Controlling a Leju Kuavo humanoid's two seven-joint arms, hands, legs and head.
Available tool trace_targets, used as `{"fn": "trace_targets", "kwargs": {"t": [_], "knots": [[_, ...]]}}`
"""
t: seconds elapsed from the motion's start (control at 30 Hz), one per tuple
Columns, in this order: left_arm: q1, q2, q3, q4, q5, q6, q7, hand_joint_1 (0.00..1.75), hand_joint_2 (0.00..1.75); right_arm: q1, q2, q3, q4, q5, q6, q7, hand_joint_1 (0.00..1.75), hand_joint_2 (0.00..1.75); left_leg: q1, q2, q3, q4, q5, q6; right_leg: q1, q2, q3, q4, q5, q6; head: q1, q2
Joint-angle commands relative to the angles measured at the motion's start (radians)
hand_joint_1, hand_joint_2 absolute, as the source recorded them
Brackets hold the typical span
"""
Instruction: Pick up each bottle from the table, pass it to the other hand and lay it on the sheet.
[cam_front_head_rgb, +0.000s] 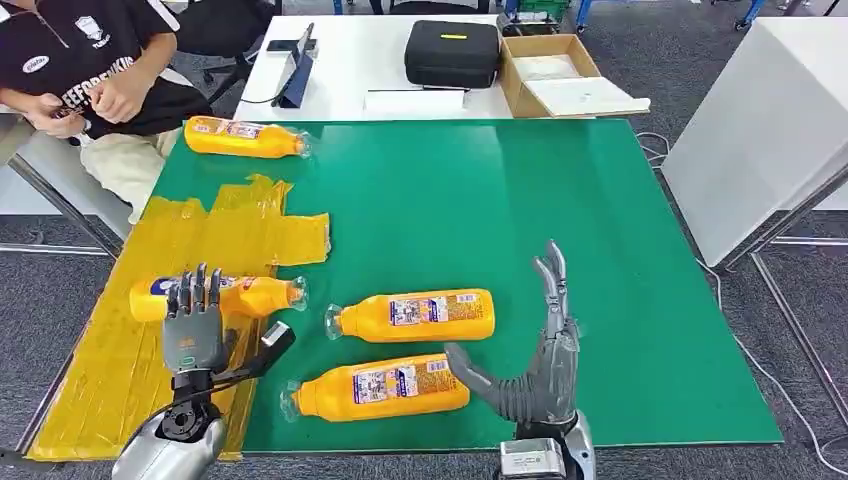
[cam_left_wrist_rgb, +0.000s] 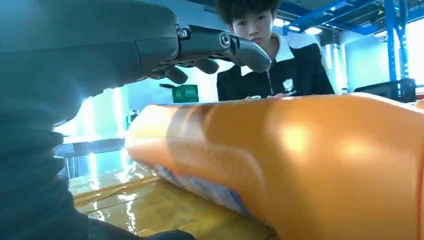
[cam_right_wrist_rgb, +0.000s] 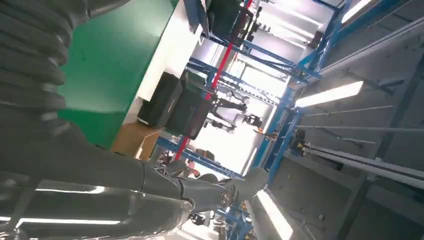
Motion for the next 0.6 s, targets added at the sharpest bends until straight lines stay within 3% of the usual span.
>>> {"fn": "trace_targets", "kwargs": {"t": [0.03, 0.6], "knots": [[-0.009, -0.016, 0.024, 0.075, 0.001, 0.001, 0.007, 0.00, 1.75, -0.032, 0.003, -0.011, 0.065, -0.005, 0.004, -0.003, 0.00, 1.75, 0.001, 0.001, 0.004, -0.002, -0.001, -0.004, 0.001, 0.000, 0.004, -0.003, 0.000, -0.003, 0.000, 0.000], [-0.011, -0.023, 0.031, 0.074, 0.001, 0.001, 0.002, 0.00, 1.75, -0.024, 0.001, -0.012, 0.062, -0.004, 0.001, -0.003, 0.00, 1.75, 0.001, 0.002, 0.003, -0.001, -0.001, -0.004, 0.001, 0.000, 0.003, -0.002, 0.000, -0.002, 0.000, 0.000]]}}
